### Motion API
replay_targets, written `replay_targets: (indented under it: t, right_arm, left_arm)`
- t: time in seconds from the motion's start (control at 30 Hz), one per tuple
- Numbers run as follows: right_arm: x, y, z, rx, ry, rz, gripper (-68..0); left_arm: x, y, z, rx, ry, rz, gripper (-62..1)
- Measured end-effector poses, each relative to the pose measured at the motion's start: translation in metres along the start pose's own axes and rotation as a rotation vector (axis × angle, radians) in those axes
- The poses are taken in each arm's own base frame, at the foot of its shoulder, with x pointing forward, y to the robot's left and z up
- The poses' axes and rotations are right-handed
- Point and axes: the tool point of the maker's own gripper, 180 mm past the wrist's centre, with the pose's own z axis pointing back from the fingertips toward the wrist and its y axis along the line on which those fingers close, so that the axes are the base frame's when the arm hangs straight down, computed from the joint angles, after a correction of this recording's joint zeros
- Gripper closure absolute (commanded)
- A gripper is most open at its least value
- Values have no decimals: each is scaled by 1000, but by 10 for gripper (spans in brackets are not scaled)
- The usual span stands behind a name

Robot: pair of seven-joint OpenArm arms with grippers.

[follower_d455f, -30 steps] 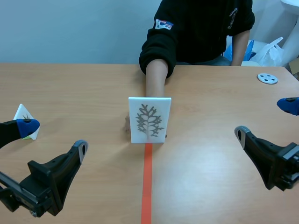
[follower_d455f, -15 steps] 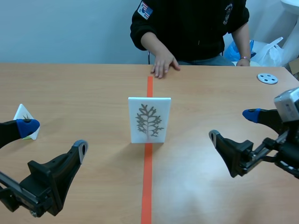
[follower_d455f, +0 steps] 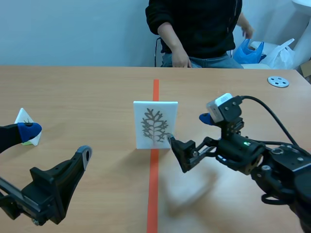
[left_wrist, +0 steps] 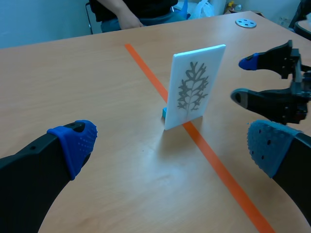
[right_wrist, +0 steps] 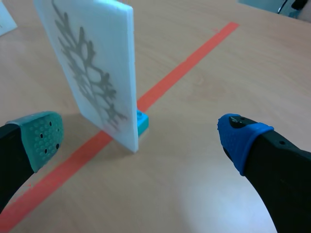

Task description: Sort the leaf by its shape. The table is split by an orange tape line. A compound leaf with several leaflets goes to the left side, a simple leaf with one blade goes to the right side. Return to the home posture when a red brick is placed on the table.

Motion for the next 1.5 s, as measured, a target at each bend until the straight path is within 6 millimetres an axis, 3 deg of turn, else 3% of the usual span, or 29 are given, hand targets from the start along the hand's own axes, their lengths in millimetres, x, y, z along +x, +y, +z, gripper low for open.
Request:
replay_targets:
  t: [0.27,0.6,1.07,1.5]
  right_arm:
    - [1,17,-37,24,2,6,-679]
    - [-3,46,-52,97,25,51,-676]
    - [-4,46,-51,97,27,52,-347]
    - [-16,45,-39,93,44,48,-150]
  left_arm:
    - [-1,-1,0,-6,5,-23,-623]
    - [-1,-1,0,-6,4,-24,-623]
    - [-1,-1,0,-6,4,-24,-623]
    - [-1,-1,0,-6,4,-24,-623]
